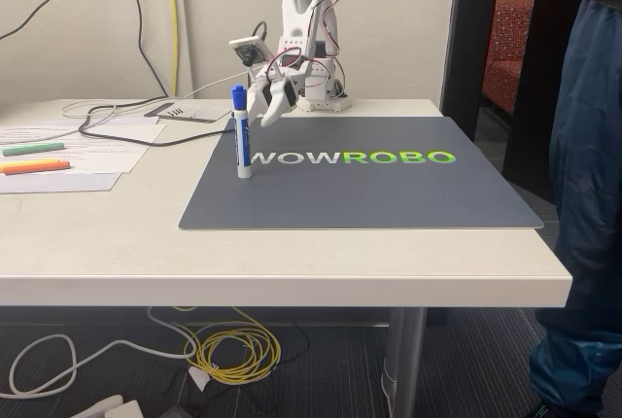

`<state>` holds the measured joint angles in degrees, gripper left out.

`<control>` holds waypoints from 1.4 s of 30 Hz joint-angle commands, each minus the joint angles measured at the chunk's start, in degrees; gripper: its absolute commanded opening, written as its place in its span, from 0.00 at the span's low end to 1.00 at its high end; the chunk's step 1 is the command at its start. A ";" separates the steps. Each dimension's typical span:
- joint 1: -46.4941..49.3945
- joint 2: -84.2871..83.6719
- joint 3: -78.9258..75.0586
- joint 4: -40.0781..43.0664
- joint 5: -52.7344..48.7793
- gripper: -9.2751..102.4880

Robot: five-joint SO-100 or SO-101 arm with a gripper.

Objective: Pick up the blue marker.

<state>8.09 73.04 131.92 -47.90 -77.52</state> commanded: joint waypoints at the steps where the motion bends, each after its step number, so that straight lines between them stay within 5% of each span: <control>1: 0.70 -0.26 -0.44 -2.99 -1.23 0.30; 42: 3.25 -14.06 -17.58 -9.14 -8.44 0.34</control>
<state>10.63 58.62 116.54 -55.28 -85.34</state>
